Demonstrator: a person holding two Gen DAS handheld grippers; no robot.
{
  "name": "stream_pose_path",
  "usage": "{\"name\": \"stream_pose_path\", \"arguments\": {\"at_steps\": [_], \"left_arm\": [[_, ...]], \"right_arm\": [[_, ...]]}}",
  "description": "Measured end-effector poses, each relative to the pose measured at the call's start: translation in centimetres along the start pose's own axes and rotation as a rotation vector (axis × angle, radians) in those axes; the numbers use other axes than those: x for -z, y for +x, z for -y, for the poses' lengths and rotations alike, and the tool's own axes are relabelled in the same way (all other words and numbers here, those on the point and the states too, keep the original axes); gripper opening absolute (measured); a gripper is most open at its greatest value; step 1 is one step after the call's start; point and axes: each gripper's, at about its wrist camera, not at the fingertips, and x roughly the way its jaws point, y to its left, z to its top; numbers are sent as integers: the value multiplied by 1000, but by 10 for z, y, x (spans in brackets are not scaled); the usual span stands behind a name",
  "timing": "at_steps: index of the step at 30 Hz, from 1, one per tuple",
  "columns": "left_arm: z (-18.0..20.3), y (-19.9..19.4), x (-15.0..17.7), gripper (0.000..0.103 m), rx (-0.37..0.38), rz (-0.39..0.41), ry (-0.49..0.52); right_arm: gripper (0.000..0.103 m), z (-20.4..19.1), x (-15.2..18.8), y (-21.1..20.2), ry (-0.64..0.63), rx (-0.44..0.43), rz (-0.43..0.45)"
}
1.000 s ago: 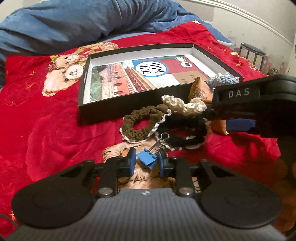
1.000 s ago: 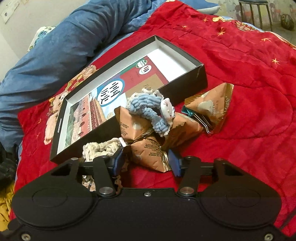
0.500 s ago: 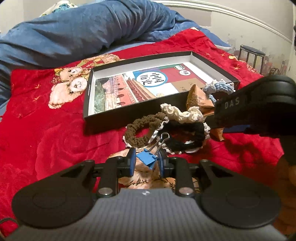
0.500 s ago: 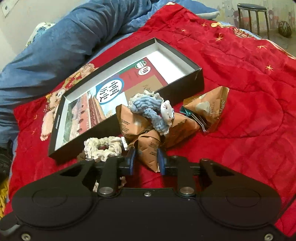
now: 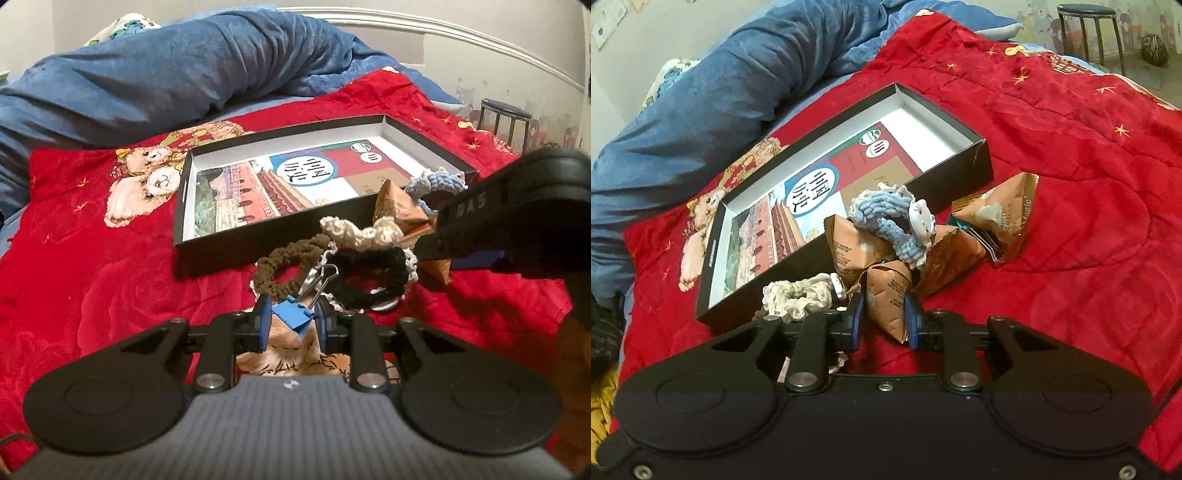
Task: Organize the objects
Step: 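Close left tool on blue binder clip while right tool grasps brown candy packet, then lift blue clip with left tool while right tool lifts candy packet toward box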
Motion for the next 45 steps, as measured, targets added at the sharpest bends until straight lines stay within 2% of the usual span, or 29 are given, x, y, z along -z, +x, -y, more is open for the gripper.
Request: {"name": "stream_pose_path", "arguments": {"at_steps": [9, 18, 22, 28, 32, 35, 38, 41, 45], "left_arm": [[-3, -9, 1, 28, 0, 35, -5], [-15, -14, -1, 28, 1, 39, -56], [-17, -17, -4, 28, -2, 59, -78], [-18, -18, -5, 28, -10, 59, -82], [-15, -20, -5, 28, -29, 91, -55], [-7, -26, -3, 28, -93, 153, 23], [-7, -25, -4, 28, -70, 133, 8], [-6, -26, -4, 28, -82, 151, 24], [-13, -26, -8, 28, -68, 150, -13]], "right_arm": [[21, 0, 7, -16, 17, -40, 28], [21, -15, 16, -32, -41, -31, 70], [17, -18, 13, -40, -53, -41, 105], [15, -14, 11, -40, -27, -55, 95], [10, -10, 7, -49, -8, -93, 126], [8, -8, 5, -56, -8, -125, 139], [7, -7, 4, -61, 1, -148, 136], [6, -7, 3, -63, -1, -158, 141], [6, -6, 2, -67, 5, -169, 147]]}}
